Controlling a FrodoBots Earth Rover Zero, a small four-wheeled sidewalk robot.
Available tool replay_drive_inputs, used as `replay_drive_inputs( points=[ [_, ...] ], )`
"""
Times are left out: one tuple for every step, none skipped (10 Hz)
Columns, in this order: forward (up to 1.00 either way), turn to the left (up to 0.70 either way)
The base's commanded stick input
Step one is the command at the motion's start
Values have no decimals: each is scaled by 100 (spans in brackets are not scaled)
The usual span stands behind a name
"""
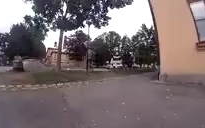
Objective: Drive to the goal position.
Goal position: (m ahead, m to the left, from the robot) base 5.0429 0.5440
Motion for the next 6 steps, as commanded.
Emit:
replay_drive_inputs(
  points=[
    [45, -25],
    [45, -19],
    [45, -13],
    [45, -8],
    [45, -2],
    [45, 0]
  ],
)
